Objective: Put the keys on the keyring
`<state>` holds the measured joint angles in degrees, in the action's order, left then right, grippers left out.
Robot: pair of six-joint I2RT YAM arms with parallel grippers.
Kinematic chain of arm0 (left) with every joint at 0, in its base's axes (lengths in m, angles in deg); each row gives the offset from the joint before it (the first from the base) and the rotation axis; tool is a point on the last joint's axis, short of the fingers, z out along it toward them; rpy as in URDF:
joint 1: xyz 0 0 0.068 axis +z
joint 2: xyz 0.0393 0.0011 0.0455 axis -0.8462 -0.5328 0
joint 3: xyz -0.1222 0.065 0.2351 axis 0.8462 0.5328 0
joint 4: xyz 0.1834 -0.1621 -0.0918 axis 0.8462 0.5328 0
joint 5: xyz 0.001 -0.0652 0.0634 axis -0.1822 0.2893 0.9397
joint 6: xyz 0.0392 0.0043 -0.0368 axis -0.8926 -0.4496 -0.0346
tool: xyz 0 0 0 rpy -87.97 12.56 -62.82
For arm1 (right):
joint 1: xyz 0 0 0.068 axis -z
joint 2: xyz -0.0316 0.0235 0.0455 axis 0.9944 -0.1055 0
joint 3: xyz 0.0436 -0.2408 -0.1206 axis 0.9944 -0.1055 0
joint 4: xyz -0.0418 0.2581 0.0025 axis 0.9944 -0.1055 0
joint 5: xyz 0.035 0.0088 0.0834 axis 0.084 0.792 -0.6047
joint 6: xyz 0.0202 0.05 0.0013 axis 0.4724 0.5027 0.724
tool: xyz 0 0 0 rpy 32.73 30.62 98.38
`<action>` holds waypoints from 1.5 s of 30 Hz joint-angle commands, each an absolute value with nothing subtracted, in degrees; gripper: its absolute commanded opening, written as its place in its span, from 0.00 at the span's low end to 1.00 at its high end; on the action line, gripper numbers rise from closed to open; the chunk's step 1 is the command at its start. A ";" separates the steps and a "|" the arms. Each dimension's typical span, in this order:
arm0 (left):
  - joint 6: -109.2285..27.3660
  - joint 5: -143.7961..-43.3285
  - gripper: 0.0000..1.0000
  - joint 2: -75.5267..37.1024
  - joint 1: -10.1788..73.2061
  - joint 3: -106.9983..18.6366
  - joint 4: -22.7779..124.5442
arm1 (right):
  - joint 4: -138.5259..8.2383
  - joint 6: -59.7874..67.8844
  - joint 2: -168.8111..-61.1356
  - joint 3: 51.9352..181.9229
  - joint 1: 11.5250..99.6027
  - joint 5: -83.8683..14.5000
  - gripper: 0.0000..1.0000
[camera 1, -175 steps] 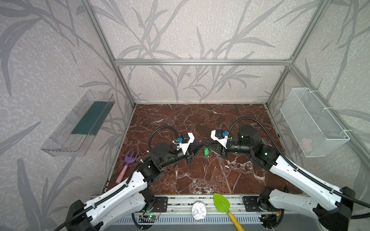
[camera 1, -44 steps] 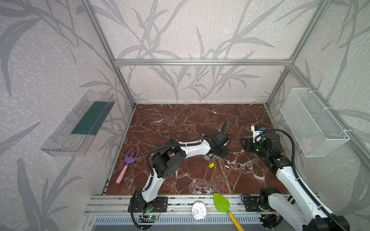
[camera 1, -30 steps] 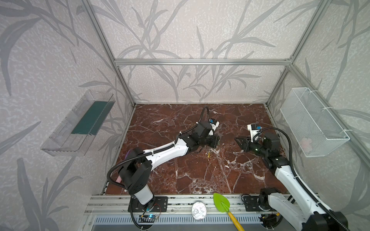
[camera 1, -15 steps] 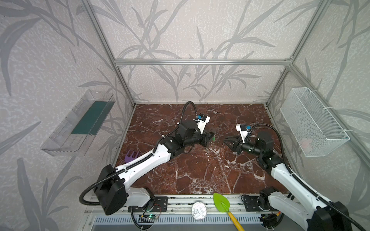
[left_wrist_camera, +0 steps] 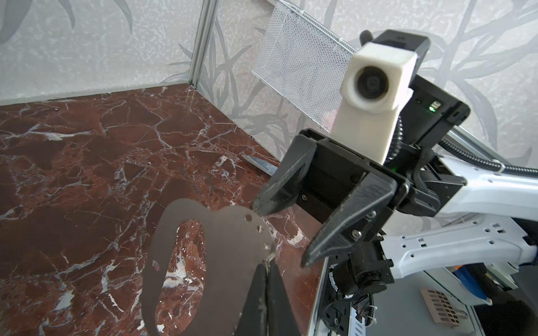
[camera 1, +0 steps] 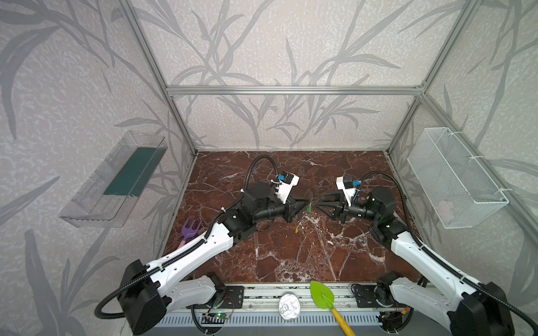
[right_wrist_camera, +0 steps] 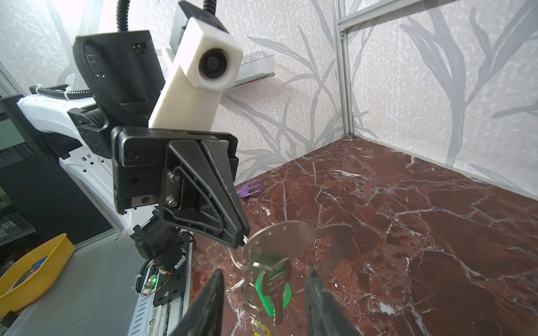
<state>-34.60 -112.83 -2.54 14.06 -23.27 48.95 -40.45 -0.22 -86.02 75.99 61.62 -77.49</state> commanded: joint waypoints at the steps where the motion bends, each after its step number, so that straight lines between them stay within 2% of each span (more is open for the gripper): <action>1: -33.72 -115.65 0.00 0.02 14.30 -22.35 43.33 | -37.94 -1.94 -86.41 78.25 61.36 -80.31 0.45; 10: -30.73 -119.43 0.00 2.42 14.32 -20.32 38.49 | -32.05 -1.65 -86.73 77.16 61.01 -86.45 0.44; 20: -28.23 -122.07 0.00 2.54 14.38 -19.49 35.03 | -28.94 -1.47 -86.98 77.92 60.02 -88.50 0.40; 45: -28.27 -120.79 0.00 2.39 14.47 -19.11 35.22 | -29.89 -2.37 -85.09 78.96 58.73 -88.97 0.01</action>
<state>-28.41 -121.23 1.46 14.25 -19.27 37.08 -31.58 -2.36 -86.28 76.34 59.19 -88.14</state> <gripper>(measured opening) 0.049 0.046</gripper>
